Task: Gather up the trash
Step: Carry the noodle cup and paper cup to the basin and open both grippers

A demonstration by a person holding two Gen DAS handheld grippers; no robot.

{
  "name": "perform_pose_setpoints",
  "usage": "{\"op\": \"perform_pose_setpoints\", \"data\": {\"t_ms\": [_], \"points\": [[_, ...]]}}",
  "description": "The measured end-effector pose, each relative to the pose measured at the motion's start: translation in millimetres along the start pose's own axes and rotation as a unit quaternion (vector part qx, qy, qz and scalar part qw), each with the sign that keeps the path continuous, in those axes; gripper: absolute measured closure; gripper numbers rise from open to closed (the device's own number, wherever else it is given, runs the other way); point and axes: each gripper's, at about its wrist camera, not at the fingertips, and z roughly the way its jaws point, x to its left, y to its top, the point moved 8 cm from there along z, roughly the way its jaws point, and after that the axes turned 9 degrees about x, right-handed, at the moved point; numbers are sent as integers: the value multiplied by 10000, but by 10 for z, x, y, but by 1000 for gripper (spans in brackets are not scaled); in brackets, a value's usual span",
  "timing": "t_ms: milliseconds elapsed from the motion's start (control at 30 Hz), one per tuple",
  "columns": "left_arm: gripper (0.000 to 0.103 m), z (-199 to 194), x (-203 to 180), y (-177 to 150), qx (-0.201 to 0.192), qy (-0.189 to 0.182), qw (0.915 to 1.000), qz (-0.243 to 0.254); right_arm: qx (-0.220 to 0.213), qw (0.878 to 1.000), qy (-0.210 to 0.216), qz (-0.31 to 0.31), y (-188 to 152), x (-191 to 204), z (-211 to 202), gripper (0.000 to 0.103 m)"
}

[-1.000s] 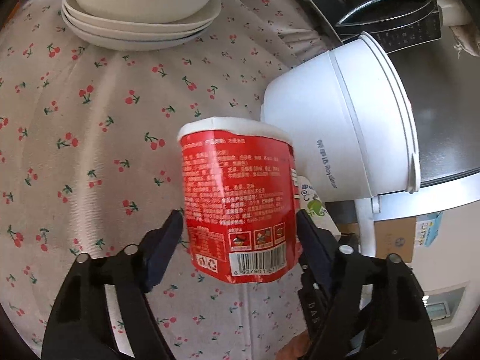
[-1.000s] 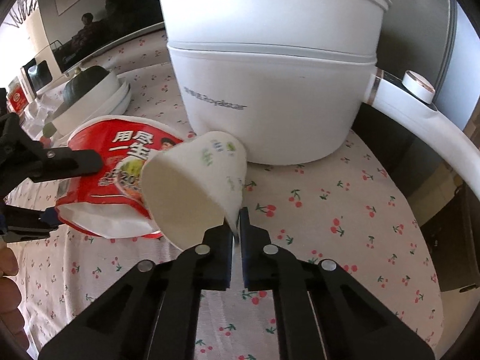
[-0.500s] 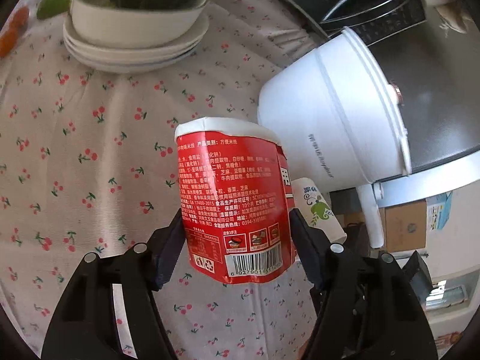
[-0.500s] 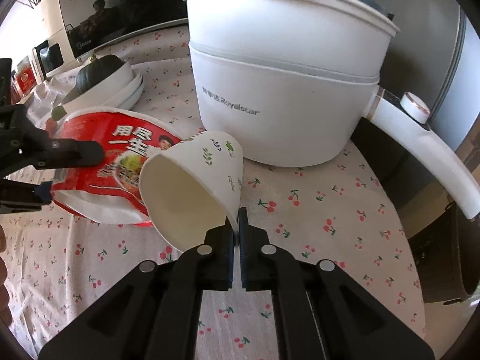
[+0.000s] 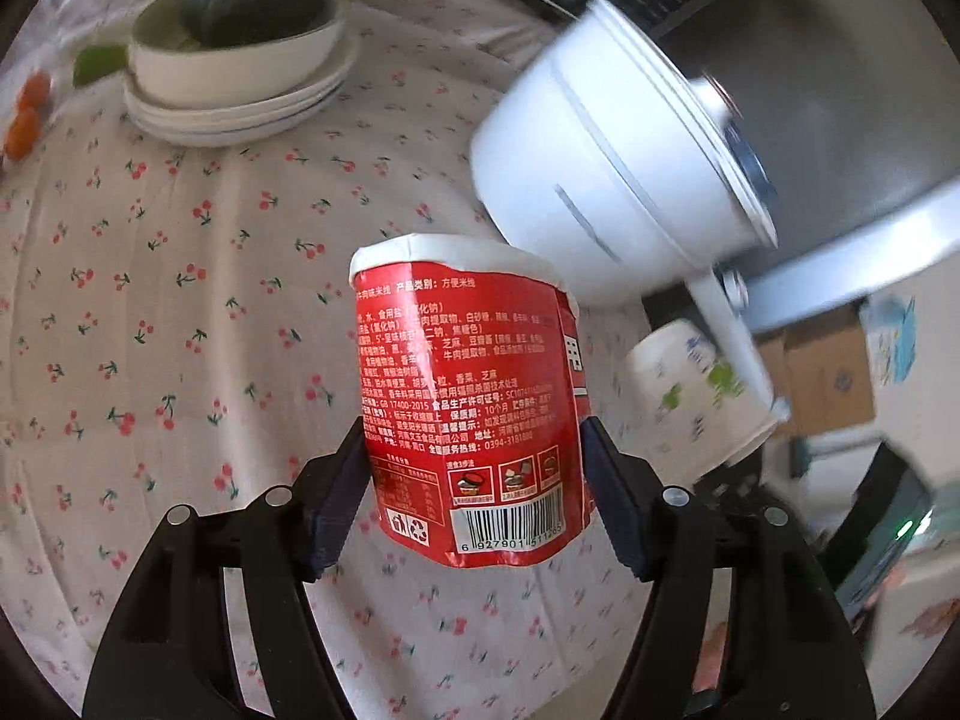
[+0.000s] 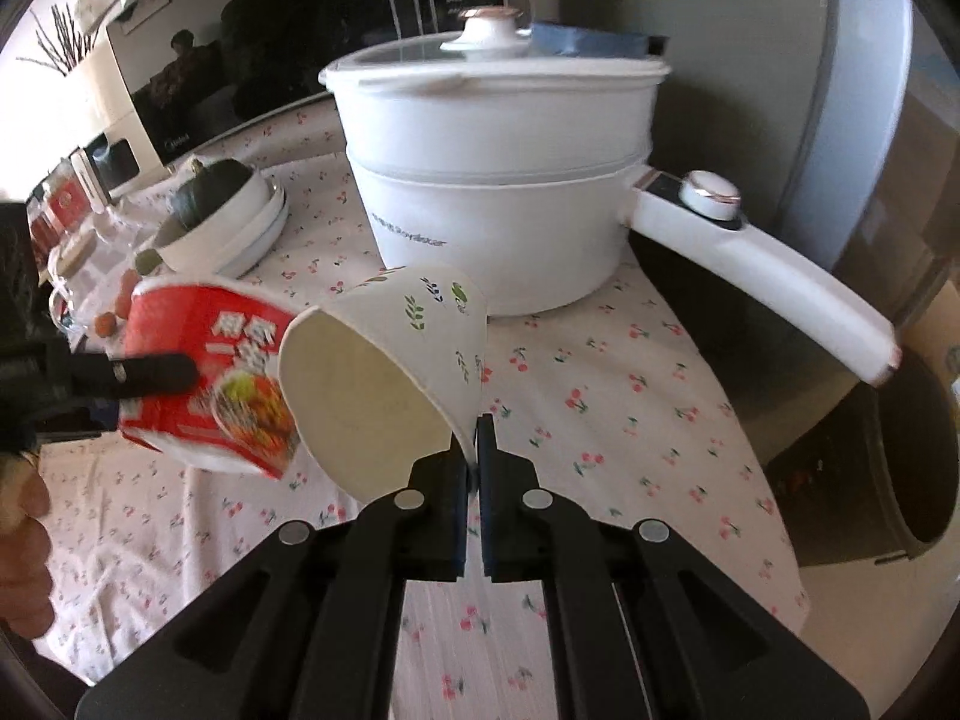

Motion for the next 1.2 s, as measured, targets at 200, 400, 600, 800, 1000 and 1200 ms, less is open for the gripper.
{"op": "perform_pose_setpoints", "data": {"t_ms": [200,400,600,800,1000,1200], "points": [[37,-107,-207,-188,-80,119,9990,422,-101,9998,-147,12,-155,-138,-370,100],[37,-219,-479,-399,-71,-78,9975,695,-155,9996,-190,115,-372,-204,-748,100],[37,-257,-760,-639,-65,-64,9940,1091,74,9990,-212,386,-703,-328,-952,100],[37,-108,-1053,-1122,164,-69,9864,1632,136,9966,-376,719,-1242,-564,-1102,100],[37,193,-1285,-1633,524,54,9737,2216,200,9922,-385,1169,-1674,-821,-1179,100],[36,378,-1388,-2029,728,157,9607,2675,247,9890,-539,1352,-1999,-934,-1244,100]]}}
